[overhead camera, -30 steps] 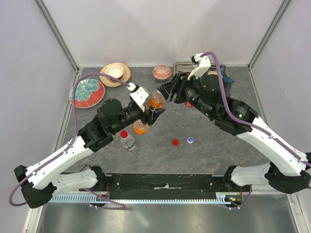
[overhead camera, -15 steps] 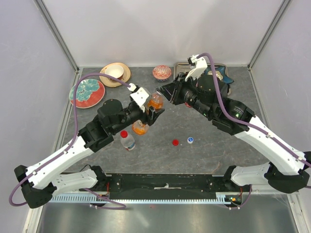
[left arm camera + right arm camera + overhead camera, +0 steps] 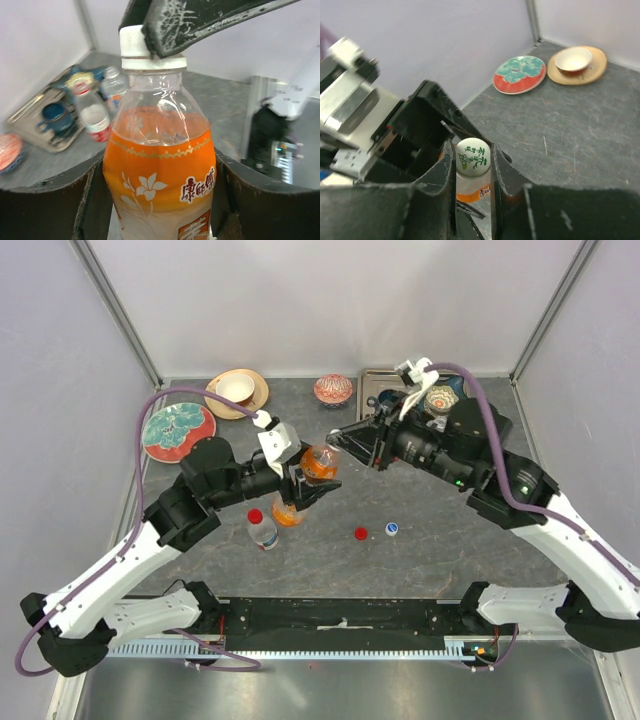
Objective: Unscrew the bottle caps
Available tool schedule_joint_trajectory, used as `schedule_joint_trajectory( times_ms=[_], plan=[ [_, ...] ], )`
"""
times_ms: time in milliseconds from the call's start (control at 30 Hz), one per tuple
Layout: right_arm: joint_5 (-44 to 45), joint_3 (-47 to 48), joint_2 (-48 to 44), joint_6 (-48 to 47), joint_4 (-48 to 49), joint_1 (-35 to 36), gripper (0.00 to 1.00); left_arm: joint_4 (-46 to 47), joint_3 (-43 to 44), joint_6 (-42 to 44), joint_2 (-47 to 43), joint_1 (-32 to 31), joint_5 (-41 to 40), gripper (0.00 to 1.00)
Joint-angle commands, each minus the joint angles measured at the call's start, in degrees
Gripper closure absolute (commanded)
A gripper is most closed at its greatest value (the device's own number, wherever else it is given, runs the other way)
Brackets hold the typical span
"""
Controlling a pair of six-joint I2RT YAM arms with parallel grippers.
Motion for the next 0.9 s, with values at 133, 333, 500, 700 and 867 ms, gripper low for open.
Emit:
schedule_joint_trajectory(
  times_ms=[133,333,500,700,867],
  plan=[
    [-30.4,-1.1,-5.5,-13.7,0.9,0.2,1.0,8.3,6.8,-16.4,2.2,3.3,44.6,0.58],
    [-42.1,-4.2,-8.1,-18.4,1.3,0.2,1.0,20.3,4.7,-26.8,3.4,4.4,57.1,0.57],
    [-49.8,-5.6,-8.8,-21.3,1.4,0.2,1.0,29.2,2.6,-34.4,4.6,4.5,60.1,0.57],
    [-54.8,-7.7,-10.4,-25.7,2.2,0.2,1.0,33.4,1.1,-36.8,5.5,4.6,62.0,0.58],
    [-58.2,-8.1,-9.8,-26.1,2.0,0.2,1.0,34.0,0.6,-36.8,5.6,5.0,62.6,0.58]
  ],
)
